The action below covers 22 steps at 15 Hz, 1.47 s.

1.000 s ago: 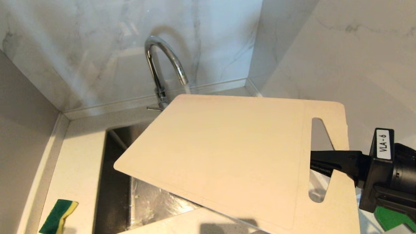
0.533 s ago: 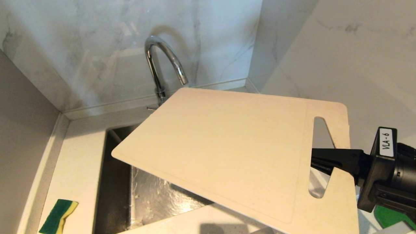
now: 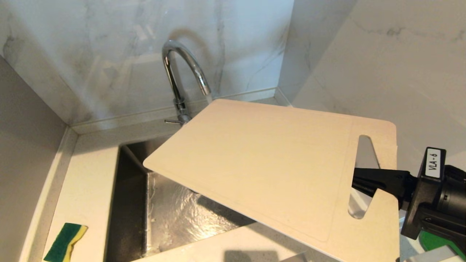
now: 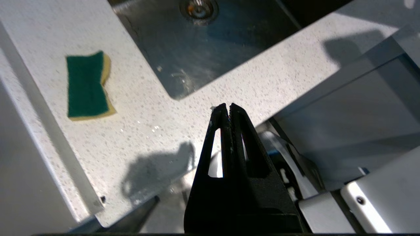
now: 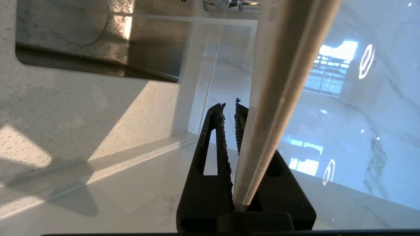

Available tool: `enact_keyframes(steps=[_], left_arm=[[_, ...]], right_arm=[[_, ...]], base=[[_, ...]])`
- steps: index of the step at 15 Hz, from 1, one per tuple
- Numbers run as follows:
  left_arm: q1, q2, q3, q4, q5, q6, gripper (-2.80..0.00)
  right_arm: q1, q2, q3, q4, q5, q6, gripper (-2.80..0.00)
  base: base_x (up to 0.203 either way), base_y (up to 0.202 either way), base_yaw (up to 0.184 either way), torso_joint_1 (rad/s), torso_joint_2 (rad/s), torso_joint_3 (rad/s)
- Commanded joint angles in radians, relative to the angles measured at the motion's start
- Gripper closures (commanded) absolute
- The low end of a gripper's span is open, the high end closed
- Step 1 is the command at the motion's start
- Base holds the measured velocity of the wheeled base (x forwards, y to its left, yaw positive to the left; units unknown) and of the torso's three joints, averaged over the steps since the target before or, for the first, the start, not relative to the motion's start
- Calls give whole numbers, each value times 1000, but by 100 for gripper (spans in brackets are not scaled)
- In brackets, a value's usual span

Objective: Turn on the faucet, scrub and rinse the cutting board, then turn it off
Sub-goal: Put down the cutting board

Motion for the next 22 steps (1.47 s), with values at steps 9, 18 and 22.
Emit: enact_keyframes(steps=[9, 18, 22], left_arm=[[-6, -93, 87, -108, 251, -350, 0], [-12, -93, 194, -316, 326, -52, 0], [-12, -93, 196, -325, 324, -54, 0]], right_arm=[[-41, 2, -2, -2, 14, -11, 0], [-65, 3, -5, -2, 17, -3, 0], [-127, -23, 13, -3, 19, 44, 0]], base=[[0, 0, 0, 0, 0, 0], [0, 0, 0, 0, 0, 0], [0, 0, 0, 0, 0, 0]])
